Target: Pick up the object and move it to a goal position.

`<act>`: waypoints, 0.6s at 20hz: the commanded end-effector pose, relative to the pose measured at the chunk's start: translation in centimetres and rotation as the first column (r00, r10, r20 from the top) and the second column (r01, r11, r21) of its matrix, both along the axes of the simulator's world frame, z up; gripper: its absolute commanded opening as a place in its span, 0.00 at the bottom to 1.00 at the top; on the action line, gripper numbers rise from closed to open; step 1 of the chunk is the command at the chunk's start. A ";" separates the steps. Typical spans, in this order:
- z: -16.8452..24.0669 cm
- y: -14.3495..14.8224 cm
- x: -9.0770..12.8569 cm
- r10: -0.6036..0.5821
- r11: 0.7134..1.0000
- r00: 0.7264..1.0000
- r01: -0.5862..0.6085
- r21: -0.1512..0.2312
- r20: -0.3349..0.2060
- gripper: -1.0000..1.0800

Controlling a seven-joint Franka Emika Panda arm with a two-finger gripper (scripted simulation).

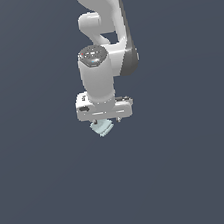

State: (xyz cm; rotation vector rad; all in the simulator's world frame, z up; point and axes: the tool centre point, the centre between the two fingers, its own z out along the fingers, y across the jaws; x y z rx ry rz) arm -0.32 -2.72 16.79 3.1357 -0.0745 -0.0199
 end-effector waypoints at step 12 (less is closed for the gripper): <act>0.3 0.1 0.0 -0.021 1.000 1.000 0.021 0.005 -0.005 0.81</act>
